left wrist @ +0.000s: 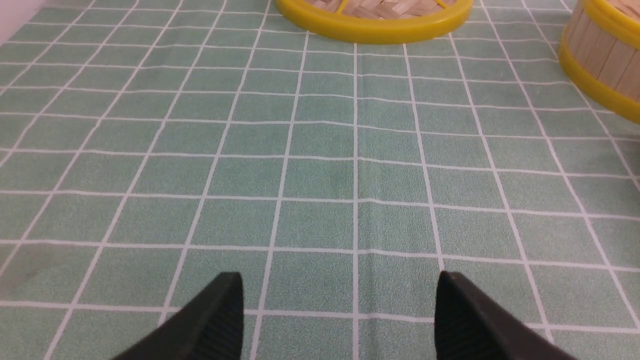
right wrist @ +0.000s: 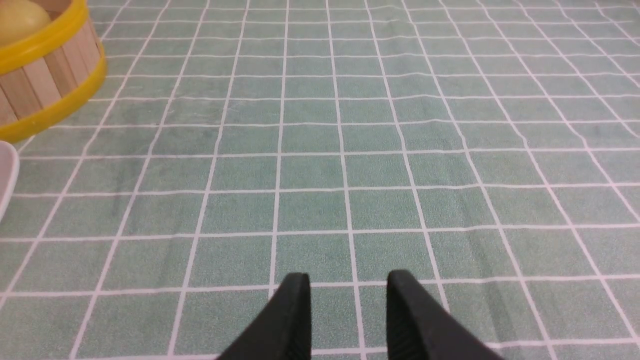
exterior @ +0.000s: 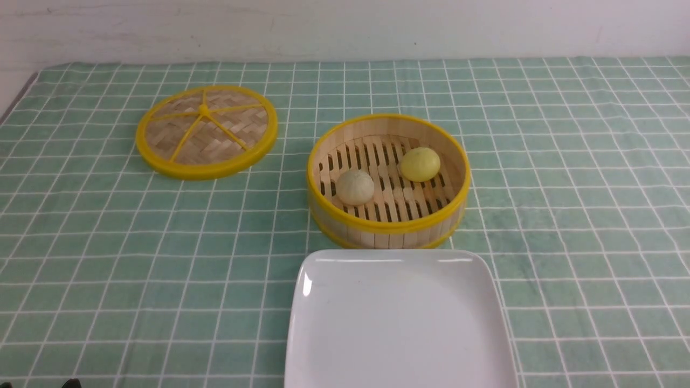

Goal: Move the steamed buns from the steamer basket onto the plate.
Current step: Use the right arm to grab the steamed stuffed bun that is closest to it

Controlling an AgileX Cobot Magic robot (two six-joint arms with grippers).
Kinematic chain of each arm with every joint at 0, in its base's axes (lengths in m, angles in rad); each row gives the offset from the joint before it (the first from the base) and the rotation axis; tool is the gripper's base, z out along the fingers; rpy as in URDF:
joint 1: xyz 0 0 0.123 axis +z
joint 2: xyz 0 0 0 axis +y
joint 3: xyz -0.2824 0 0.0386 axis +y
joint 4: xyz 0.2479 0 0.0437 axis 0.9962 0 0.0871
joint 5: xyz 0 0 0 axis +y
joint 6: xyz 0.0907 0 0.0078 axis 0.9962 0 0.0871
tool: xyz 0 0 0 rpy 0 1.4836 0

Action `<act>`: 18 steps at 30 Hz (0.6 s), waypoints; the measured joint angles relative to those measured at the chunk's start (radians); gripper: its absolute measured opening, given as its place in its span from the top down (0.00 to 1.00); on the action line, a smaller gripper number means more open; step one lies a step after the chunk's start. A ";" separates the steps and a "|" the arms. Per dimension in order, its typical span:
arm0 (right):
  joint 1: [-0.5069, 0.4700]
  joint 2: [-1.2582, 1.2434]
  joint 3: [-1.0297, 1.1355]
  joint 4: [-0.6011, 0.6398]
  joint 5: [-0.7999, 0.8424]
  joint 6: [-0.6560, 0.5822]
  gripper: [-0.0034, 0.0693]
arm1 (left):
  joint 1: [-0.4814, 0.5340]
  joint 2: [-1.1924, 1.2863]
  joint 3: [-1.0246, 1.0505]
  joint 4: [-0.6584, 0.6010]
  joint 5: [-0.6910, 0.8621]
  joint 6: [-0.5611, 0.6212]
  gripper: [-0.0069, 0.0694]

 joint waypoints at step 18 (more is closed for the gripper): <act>0.000 -0.002 -0.410 0.055 -0.123 0.001 0.62 | 0.000 0.000 0.000 0.000 0.000 0.000 0.24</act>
